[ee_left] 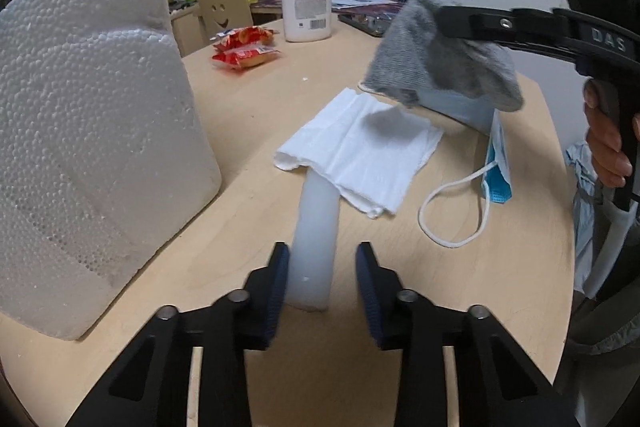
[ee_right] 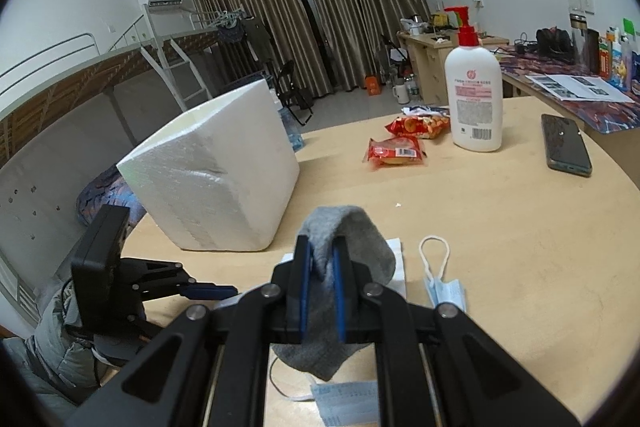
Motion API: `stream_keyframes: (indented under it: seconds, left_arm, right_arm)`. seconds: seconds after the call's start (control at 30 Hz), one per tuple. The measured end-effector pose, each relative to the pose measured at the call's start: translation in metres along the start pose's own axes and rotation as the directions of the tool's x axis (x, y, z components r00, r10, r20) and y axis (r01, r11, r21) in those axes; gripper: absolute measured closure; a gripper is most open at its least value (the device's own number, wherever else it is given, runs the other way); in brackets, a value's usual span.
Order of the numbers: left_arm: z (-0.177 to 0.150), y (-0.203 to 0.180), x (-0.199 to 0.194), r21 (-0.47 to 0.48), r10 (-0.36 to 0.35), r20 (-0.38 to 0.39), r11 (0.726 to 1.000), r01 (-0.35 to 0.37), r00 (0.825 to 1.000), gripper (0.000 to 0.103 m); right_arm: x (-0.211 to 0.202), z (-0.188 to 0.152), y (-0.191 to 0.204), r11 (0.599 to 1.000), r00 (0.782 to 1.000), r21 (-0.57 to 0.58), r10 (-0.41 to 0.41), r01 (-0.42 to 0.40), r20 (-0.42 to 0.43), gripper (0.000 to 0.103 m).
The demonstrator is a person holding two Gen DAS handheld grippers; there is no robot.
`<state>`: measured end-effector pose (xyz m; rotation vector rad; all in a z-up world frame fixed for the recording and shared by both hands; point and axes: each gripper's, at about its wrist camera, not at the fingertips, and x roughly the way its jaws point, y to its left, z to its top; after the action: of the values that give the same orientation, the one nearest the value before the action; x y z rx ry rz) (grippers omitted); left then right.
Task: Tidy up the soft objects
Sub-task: 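Carry the white tube and grey sock over the white foam box with both tools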
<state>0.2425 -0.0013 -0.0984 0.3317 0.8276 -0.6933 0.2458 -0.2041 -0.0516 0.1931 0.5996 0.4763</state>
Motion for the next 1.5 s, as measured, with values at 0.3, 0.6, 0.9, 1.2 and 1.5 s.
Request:
stream_keyframes:
  seconds: [0.3, 0.6, 0.9, 1.2, 1.5]
  left_arm:
    - [0.001, -0.006, -0.012, 0.014, 0.065, 0.05, 0.998, -0.066, 0.997, 0.088]
    - [0.003, -0.009, -0.038, -0.055, 0.14, 0.116, 0.989, -0.134, 0.983, 0.088]
    - [0.012, -0.017, -0.079, -0.108, 0.219, 0.2, 0.974, -0.201, 0.955, 0.088]
    - [0.022, -0.036, -0.092, -0.09, 0.29, 0.218, 0.957, -0.276, 0.932, 0.088]
    - [0.023, -0.045, -0.125, -0.119, 0.287, 0.327, 0.958, -0.262, 0.901, 0.088]
  right_arm:
    - [-0.018, -0.007, 0.0, 1.0, 1.0, 0.004, 0.002, -0.002, 0.027, 0.089]
    - [-0.044, -0.011, 0.008, 1.0, 0.998, -0.02, 0.0, 0.002, 0.068, 0.089]
    - [-0.058, -0.014, 0.013, 0.999, 0.995, -0.03, 0.033, -0.031, 0.096, 0.089]
    - [-0.069, -0.016, 0.022, 0.996, 0.989, -0.048, 0.076, -0.07, 0.126, 0.089]
    - [-0.077, -0.019, 0.022, 0.995, 0.986, -0.051, 0.092, -0.086, 0.142, 0.089]
